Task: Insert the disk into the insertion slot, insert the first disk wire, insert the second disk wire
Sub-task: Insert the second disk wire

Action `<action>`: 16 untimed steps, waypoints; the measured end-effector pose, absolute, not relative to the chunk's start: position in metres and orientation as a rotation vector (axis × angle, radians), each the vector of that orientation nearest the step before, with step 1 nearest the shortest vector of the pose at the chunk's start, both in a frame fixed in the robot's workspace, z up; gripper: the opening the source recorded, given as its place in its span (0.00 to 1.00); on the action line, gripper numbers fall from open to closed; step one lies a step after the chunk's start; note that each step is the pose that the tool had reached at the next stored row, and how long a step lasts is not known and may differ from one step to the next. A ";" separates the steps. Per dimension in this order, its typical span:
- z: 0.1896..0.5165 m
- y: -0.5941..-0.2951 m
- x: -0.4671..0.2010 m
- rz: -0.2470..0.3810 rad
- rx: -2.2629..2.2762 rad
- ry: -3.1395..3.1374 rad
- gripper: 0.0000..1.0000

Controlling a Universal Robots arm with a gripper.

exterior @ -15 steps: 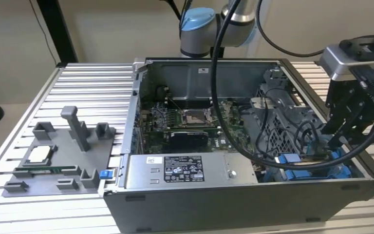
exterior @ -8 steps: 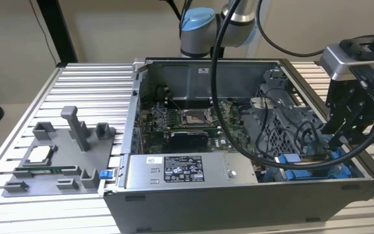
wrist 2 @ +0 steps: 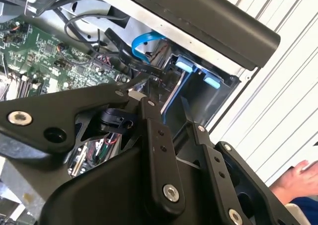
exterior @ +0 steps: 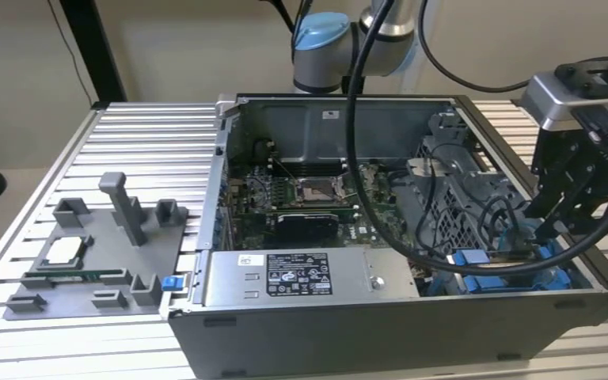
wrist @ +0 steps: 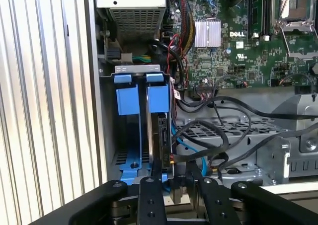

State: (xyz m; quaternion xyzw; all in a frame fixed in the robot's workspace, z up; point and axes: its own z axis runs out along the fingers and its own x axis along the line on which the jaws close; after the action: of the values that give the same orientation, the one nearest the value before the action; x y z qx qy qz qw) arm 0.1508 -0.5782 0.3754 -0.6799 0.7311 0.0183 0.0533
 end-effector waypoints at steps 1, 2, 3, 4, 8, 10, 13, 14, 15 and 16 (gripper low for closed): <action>0.375 -0.578 0.152 0.056 -2.067 2.222 1.00; 0.375 -0.578 0.153 0.056 -2.066 2.222 1.00; 0.375 -0.578 0.154 0.056 -2.066 2.222 1.00; 0.375 -0.578 0.155 0.056 -2.067 2.222 1.00; 0.380 -0.578 0.158 0.065 -2.070 2.227 1.00; 0.380 -0.578 0.164 0.068 -2.072 2.229 1.00; 0.380 -0.578 0.170 0.069 -2.073 2.229 1.00; 0.380 -0.578 0.171 0.070 -2.073 2.229 1.00; 0.380 -0.578 0.173 0.070 -2.073 2.229 1.00; 0.380 -0.578 0.173 0.070 -2.073 2.229 1.00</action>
State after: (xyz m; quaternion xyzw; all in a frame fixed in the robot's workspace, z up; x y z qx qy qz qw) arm 0.1732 -0.5778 0.3796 -0.6800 0.7313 0.0231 0.0483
